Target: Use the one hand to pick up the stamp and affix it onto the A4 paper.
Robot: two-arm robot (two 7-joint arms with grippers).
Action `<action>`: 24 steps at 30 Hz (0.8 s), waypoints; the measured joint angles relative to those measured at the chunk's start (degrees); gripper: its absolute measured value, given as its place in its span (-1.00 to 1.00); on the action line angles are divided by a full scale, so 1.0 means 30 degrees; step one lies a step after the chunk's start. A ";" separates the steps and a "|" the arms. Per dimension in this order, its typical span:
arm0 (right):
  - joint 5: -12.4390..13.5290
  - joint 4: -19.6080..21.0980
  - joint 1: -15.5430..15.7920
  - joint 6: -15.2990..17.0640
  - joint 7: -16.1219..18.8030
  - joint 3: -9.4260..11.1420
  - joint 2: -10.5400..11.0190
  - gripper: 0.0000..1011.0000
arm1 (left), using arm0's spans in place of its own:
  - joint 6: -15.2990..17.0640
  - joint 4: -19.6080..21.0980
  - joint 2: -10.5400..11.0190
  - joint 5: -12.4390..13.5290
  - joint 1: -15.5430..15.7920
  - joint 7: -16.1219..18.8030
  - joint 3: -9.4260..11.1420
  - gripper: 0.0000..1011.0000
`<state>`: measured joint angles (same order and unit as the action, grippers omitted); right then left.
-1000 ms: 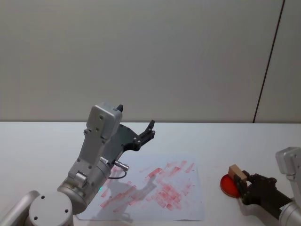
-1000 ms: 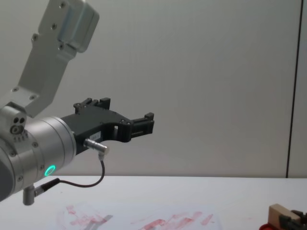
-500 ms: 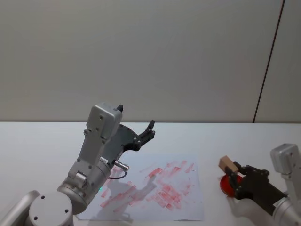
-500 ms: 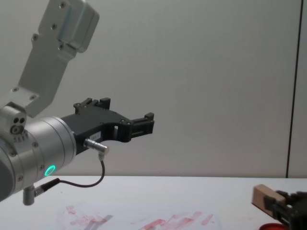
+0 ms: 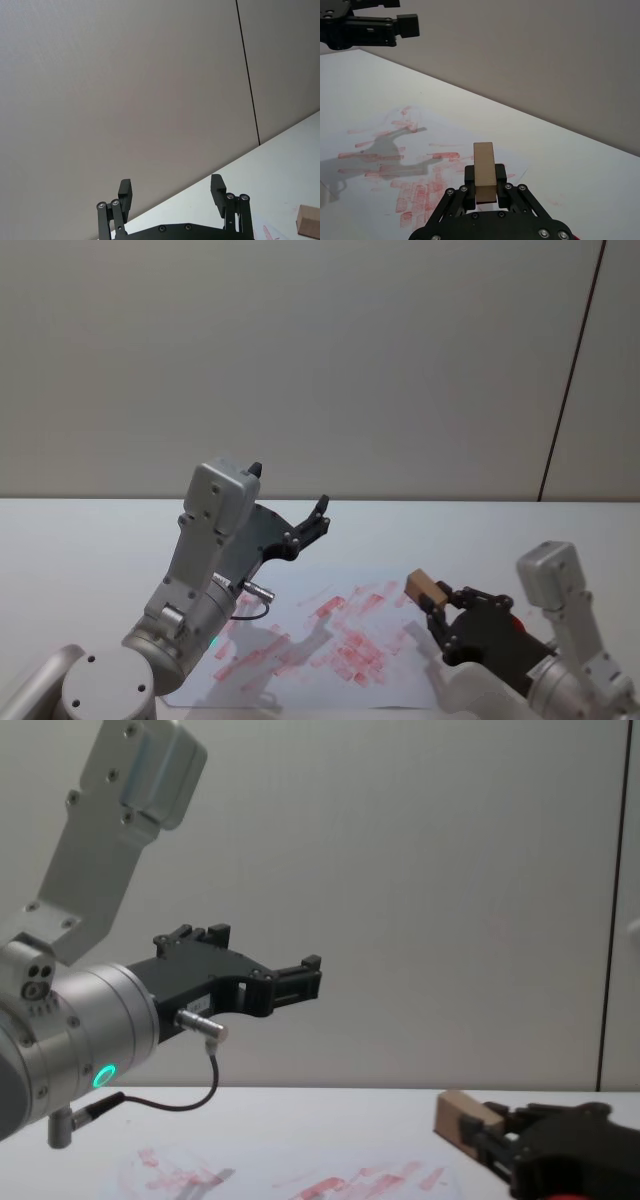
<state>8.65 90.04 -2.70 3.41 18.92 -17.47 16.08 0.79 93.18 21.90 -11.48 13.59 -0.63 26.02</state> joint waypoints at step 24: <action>-0.1374 -0.2598 -0.1418 0.0450 -0.0163 -0.1170 -0.1906 -0.58 | 0.0001 0.0000 -0.0001 0.0000 -0.0001 0.0000 0.0001 0.98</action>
<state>4.53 82.25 -6.96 4.76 18.43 -20.98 10.36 0.80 93.18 21.89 -11.48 13.59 -0.63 26.02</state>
